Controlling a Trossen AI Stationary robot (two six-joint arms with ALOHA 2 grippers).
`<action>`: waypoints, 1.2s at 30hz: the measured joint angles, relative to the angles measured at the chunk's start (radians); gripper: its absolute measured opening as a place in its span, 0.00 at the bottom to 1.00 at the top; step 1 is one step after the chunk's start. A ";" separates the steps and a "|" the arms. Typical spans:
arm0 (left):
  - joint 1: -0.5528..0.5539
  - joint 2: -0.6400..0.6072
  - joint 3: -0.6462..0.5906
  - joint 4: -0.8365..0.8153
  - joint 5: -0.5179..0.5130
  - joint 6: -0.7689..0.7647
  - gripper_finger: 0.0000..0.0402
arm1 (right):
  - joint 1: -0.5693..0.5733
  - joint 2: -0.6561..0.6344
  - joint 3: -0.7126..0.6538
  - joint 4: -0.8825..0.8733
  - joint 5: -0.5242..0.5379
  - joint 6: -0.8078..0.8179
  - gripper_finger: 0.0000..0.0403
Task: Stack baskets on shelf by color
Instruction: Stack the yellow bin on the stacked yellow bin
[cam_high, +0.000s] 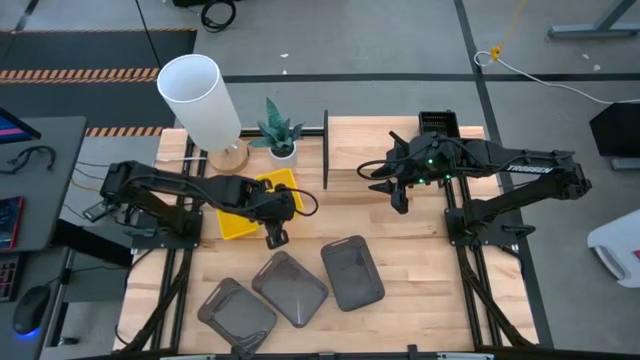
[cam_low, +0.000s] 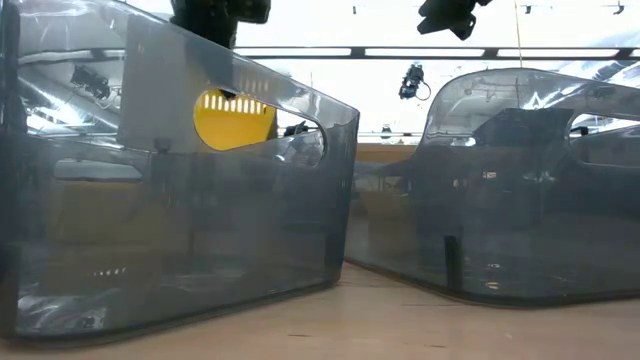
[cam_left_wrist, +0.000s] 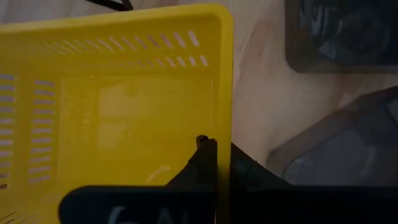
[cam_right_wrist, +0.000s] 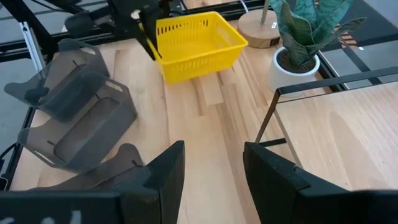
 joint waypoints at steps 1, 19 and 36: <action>0.000 0.000 0.011 -0.013 0.000 -0.002 0.00 | 0.000 0.000 0.000 0.000 0.000 0.000 0.42; -0.043 -0.029 0.164 -0.425 -0.082 -0.142 0.00 | 0.000 0.000 0.000 -0.019 0.003 0.000 0.42; -0.181 -0.243 -0.213 -0.327 -0.099 -0.332 0.00 | 0.000 -0.001 0.000 0.022 0.015 -0.052 0.42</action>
